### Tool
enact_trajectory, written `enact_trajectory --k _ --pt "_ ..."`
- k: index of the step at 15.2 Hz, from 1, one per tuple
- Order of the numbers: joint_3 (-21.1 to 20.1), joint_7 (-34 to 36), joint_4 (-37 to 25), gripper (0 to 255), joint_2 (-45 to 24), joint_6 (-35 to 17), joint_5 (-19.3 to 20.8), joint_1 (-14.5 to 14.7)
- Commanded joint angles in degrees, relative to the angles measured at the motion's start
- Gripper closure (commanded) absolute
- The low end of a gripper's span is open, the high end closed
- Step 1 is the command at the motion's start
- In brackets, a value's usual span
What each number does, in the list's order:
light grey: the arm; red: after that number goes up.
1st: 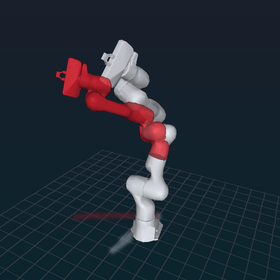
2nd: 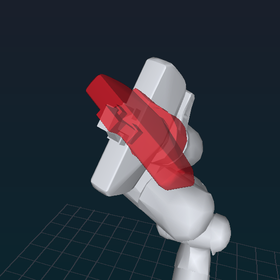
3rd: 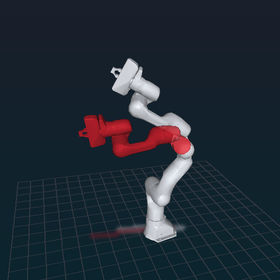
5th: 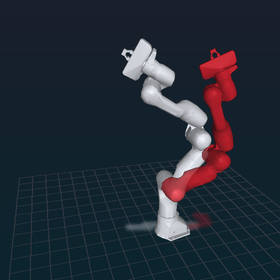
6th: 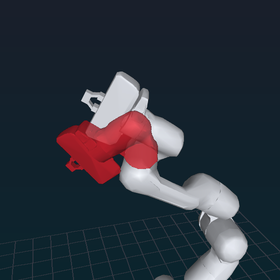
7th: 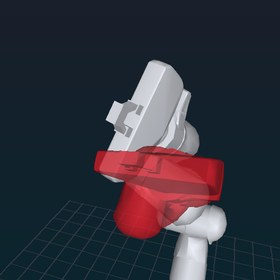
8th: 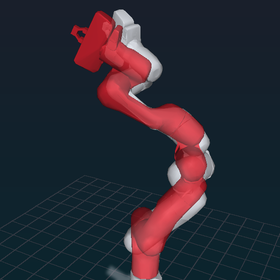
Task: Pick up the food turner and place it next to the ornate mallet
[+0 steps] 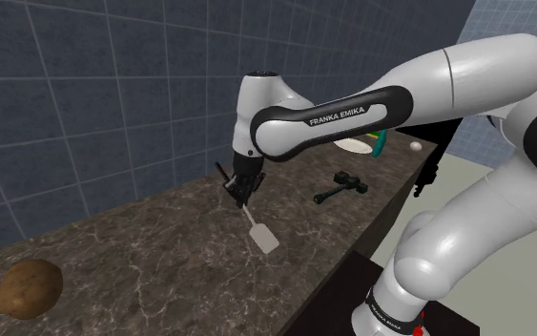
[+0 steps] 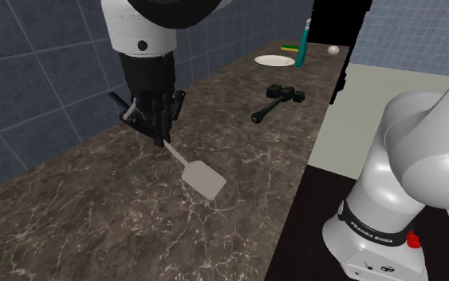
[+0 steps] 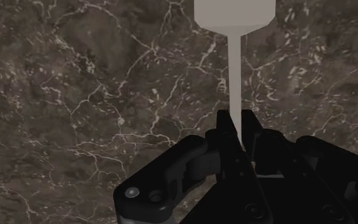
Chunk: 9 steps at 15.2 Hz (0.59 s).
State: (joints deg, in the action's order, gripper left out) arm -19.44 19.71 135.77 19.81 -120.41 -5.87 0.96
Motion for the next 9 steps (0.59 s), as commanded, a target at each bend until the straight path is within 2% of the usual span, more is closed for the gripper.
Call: enact_trajectory --k 1,9 --pt "1.9 -2.8 -0.2 255 -0.5 -0.2 0.7 -1.2" --pt "9.4 -13.6 -2.6 255 -3.8 -0.7 3.2 -6.2"
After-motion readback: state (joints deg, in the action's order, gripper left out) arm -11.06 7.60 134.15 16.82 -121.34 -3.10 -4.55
